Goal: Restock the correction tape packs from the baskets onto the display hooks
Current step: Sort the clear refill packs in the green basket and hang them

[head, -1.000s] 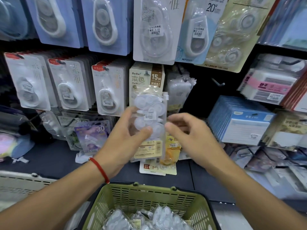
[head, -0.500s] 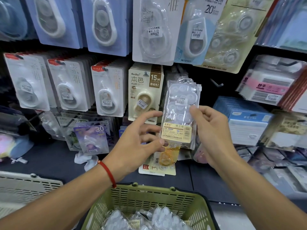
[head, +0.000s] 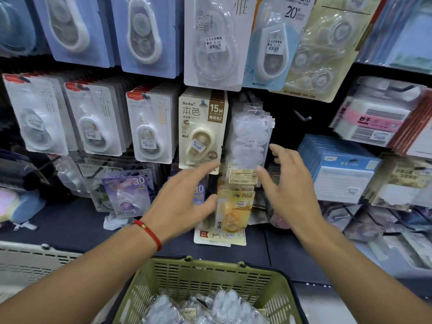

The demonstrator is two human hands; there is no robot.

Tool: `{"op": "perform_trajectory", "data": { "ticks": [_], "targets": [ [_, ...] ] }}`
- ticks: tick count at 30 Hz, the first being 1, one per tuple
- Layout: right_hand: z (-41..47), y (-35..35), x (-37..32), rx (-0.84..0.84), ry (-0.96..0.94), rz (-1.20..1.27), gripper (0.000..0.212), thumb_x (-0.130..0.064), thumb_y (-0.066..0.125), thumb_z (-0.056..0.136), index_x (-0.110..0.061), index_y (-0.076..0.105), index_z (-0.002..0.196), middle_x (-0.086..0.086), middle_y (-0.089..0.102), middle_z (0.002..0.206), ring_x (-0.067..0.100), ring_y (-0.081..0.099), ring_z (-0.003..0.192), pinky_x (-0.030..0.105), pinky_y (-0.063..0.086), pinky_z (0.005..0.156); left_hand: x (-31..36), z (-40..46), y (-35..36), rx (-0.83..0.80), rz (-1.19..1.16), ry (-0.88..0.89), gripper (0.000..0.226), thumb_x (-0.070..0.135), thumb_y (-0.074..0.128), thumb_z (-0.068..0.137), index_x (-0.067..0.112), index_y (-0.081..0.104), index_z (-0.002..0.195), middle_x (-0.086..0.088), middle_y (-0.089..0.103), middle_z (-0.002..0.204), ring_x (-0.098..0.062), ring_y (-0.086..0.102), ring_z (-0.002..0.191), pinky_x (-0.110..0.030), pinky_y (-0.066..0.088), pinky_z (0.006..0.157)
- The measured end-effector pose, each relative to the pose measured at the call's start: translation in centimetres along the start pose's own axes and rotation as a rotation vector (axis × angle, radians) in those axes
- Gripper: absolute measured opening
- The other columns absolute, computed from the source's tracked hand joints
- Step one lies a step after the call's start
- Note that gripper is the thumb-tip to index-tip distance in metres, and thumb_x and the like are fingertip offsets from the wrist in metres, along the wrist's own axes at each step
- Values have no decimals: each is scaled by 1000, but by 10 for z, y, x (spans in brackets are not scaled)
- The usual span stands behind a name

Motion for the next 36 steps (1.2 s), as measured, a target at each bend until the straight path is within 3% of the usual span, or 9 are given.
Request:
{"op": "perform_trajectory", "data": {
  "ticks": [3, 5, 11, 17, 23, 27, 30, 33, 36],
  "targets": [
    [-3, 12, -17, 38, -341, -251, 51, -18, 68, 99, -11, 54, 147, 11, 52, 148, 29, 50, 136, 46, 47, 106, -2, 10, -14, 162, 189, 111, 63, 14, 73, 88, 17, 56, 148, -5, 54, 149, -25, 46, 142, -42, 39, 119],
    [3, 26, -25, 2, -440, -302, 51, -17, 69, 97, -11, 57, 146, 16, 48, 156, 35, 45, 145, 51, 44, 113, 1, 18, -18, 216, 288, 159, 65, 13, 73, 85, 14, 56, 148, -11, 48, 152, -30, 41, 144, -42, 39, 118],
    [47, 74, -13, -159, -319, -530, 63, -27, 57, 100, -21, 40, 159, 9, 12, 176, 32, 14, 161, 53, 27, 125, -1, 21, -5, 160, 442, 210, 83, 7, 69, 84, 17, 37, 161, -9, 17, 173, -29, 12, 162, -47, 32, 126],
    [97, 104, 9, -244, -268, -657, 86, -27, 65, 92, -22, 21, 166, 6, 9, 176, 31, 14, 161, 53, 29, 123, -9, 19, -2, 136, 481, 221, 94, 4, 71, 81, 16, 29, 164, -10, 10, 175, -27, 9, 162, -43, 34, 125],
    [127, 125, 38, -347, -207, -649, 107, -26, 74, 89, -29, 2, 168, 2, -15, 176, 32, 9, 162, 50, 38, 119, -19, 16, -3, 103, 510, 203, 94, 4, 73, 84, 15, 27, 165, -7, 3, 176, -26, 7, 162, -42, 31, 126],
    [120, 118, 40, -358, -242, -585, 91, -22, 67, 92, -27, 17, 167, 7, 4, 177, 35, 23, 158, 53, 46, 112, -21, 10, -2, 58, 495, 196, 91, 1, 70, 85, 14, 29, 164, -3, 2, 176, -27, 13, 161, -44, 43, 118],
    [93, 99, 37, -270, -226, -401, 67, -14, 60, 94, -17, 41, 158, 13, 33, 167, 38, 44, 142, 51, 51, 103, -21, 1, 0, 30, 494, 178, 83, 0, 68, 84, 14, 38, 161, -6, 10, 175, -31, 26, 157, -45, 50, 105],
    [47, 69, 39, -126, -170, -131, 39, -14, 56, 96, -12, 65, 134, 8, 66, 129, 28, 65, 111, 44, 56, 91, -20, -18, 8, -22, 497, 183, 74, -2, 70, 79, 10, 53, 150, -14, 33, 167, -37, 36, 151, -54, 49, 108],
    [-12, 66, 40, -233, -231, -15, 22, -22, 55, 90, -15, 72, 102, -6, 67, 79, 21, 66, 72, 40, 56, 69, -28, -54, 31, -134, 573, 226, 66, 2, 74, 73, 9, 63, 138, -17, 52, 153, -41, 47, 144, -57, 48, 107]
  ]
}}
Point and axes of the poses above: each hand's wrist, its own z-axis towards the middle knuckle, its own y-axis out of the palm, x = y × z, the point moved 7 cm from there along z, towards the middle knuckle
